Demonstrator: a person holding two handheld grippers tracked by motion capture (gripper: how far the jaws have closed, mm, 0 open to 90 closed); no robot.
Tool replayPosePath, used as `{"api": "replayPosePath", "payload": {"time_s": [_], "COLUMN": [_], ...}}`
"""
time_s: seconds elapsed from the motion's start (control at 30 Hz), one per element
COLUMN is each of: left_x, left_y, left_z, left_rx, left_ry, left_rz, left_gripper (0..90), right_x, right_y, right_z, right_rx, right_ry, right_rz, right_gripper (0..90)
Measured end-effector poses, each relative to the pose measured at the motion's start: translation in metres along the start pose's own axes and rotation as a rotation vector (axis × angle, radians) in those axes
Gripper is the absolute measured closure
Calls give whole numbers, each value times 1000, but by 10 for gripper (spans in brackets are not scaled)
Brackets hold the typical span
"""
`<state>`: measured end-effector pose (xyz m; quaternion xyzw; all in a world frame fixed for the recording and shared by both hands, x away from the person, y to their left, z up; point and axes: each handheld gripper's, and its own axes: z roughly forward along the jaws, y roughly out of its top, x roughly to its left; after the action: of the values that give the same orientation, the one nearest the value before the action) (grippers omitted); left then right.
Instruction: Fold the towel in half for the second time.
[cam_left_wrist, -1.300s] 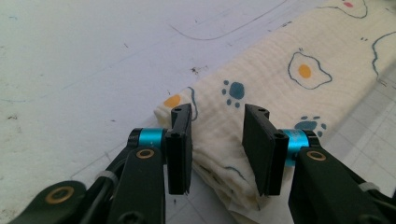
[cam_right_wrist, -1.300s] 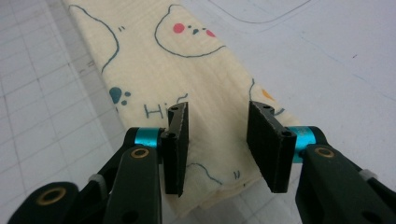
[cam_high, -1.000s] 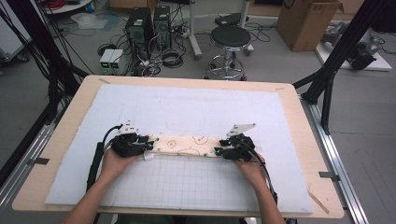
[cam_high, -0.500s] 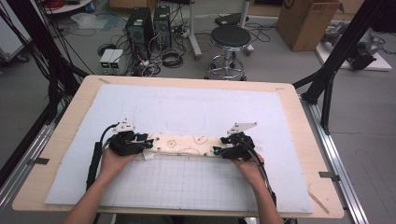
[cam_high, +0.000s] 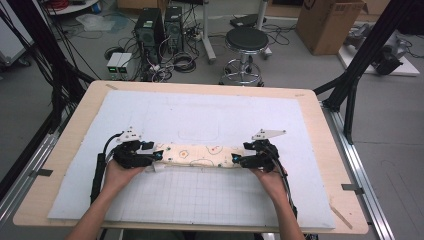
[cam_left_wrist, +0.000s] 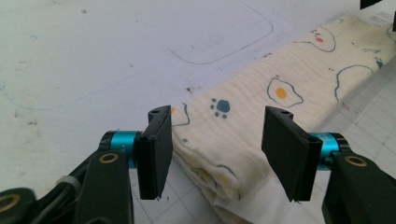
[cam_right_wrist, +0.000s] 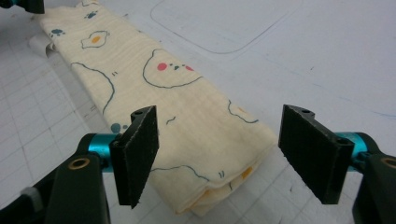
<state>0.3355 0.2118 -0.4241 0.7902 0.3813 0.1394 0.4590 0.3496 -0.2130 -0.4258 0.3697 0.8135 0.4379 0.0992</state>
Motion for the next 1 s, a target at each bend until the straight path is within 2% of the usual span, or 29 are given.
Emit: {"api": "replayPosePath", "payload": {"time_s": [0.1, 0.3, 0.7, 1.0], "left_x": [0, 0, -2, 0], "left_y": [-2, -5, -8, -17], "left_z": [-4, -11, -22, -29], "left_rx": [3, -7, -21, -34], "left_ry": [-7, -2, 11, 15], "left_rz": [11, 4, 23, 17], "left_gripper": [408, 398, 370, 354], "right_x": [1, 2, 4, 6], "right_y": [0, -1, -5, -9], "right_z": [-2, -4, -12, -17], "right_rx": [-4, -2, -19, -22], "right_ry": [0, -7, -29, -47], "right_rz": [-3, 9, 8, -1], "right_gripper": [267, 218, 185, 171]}}
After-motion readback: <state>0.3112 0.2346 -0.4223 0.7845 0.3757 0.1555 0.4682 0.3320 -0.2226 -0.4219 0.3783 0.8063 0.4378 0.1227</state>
